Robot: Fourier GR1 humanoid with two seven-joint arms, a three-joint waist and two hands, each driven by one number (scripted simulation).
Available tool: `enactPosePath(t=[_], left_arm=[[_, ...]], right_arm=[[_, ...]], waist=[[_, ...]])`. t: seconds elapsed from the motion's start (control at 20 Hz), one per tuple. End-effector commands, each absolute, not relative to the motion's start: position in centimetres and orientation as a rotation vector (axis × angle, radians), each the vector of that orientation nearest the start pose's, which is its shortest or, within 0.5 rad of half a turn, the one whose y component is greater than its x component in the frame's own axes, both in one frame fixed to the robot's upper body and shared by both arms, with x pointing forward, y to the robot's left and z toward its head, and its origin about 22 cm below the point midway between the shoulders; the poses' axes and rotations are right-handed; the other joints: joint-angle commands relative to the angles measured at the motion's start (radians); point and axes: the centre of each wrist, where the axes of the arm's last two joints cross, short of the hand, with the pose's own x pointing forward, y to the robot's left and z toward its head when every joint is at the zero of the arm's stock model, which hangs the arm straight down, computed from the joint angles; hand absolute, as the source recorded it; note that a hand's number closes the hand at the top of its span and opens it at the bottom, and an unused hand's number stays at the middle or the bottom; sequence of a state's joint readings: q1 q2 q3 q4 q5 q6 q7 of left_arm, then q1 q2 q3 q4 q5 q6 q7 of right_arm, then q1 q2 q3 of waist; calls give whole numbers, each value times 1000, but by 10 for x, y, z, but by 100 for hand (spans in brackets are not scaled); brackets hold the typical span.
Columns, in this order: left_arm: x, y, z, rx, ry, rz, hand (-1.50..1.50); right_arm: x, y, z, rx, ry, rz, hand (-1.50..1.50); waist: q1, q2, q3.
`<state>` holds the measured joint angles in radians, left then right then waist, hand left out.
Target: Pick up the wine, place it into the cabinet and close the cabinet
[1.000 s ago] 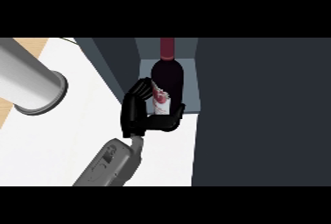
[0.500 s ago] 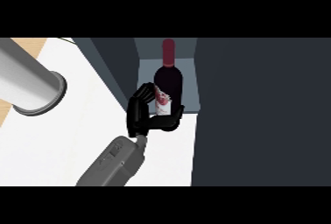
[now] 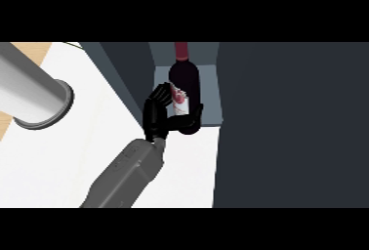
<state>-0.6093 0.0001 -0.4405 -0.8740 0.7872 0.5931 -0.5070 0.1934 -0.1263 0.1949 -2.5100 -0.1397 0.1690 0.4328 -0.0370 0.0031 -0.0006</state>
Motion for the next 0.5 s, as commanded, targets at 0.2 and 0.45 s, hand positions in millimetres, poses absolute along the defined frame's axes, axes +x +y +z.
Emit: enactPosePath(t=[0.2, 0.45], left_arm=[[353, 81, -12, -64, -1594, 352, 150], [382, 76, 15, -48, -1605, 353, 150]], right_arm=[[91, -222, 195, 383, -1921, 299, -150], [91, -221, 198, 386, -1912, 332, -150]], waist=[[-1, -1, 0], [-6, 1, 0]])
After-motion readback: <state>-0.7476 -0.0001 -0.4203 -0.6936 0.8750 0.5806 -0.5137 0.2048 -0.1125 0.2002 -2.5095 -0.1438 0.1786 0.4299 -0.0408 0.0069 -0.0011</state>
